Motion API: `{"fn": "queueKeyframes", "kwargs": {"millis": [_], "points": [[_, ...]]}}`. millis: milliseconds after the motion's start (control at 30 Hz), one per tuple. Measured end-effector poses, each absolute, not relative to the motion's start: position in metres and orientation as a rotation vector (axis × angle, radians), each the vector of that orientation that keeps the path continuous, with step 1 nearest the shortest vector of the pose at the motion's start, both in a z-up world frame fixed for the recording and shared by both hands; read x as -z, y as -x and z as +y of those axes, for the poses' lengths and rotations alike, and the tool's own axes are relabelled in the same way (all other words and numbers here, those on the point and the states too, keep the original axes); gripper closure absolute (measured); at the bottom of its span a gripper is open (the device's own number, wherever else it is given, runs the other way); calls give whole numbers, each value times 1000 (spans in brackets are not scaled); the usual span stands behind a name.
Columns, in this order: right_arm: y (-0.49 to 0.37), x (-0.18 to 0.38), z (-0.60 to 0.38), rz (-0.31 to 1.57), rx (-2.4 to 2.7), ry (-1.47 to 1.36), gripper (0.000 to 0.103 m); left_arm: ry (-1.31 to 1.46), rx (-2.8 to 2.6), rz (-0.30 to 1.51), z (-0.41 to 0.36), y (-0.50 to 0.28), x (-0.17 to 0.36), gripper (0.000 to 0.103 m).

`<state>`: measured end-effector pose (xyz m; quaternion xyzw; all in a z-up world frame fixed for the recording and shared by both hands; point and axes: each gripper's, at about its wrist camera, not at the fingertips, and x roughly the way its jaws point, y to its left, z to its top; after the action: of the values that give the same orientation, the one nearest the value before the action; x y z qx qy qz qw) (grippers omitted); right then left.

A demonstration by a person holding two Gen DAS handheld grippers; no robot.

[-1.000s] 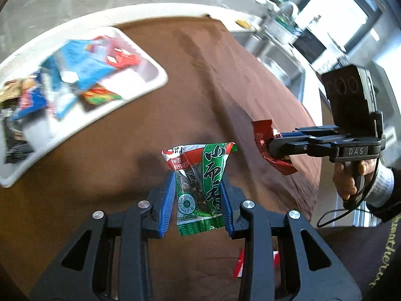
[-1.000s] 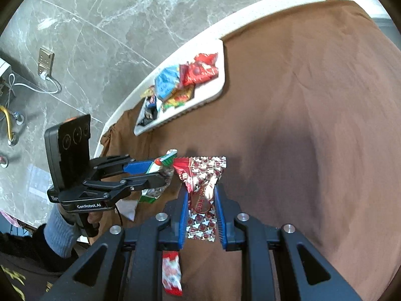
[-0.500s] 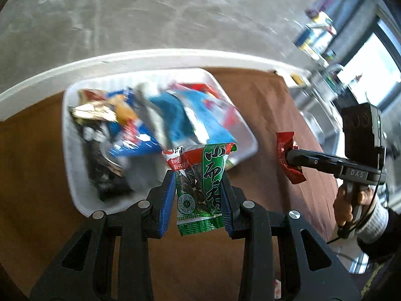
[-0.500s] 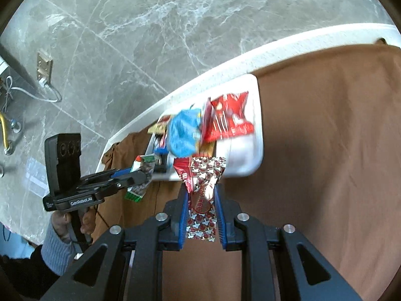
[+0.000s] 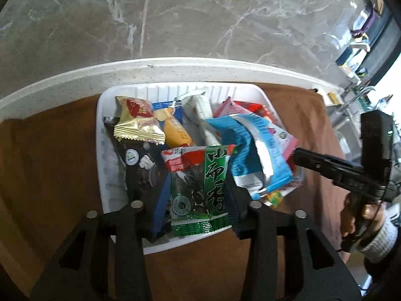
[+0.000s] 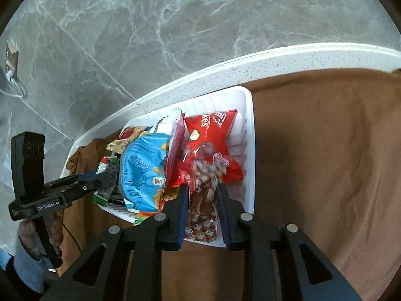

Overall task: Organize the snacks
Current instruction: 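Carry green seed bag into tray with left tool while right tool places candy bag, then move both open tools back toward the last snacks on the cloth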

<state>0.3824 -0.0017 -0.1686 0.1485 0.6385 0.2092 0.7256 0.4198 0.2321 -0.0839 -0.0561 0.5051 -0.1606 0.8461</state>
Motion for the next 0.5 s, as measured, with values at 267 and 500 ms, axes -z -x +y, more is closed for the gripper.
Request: {"fn": "queueKeyframes", "kwargs": {"millis": [267, 500], "points": [[-380, 151, -6, 1342, -463, -308, 60, 117, 312, 1028, 230, -419, 81, 51], [-365, 127, -13, 1302, -482, -306, 60, 129, 289, 989, 237, -405, 60, 51]]}}
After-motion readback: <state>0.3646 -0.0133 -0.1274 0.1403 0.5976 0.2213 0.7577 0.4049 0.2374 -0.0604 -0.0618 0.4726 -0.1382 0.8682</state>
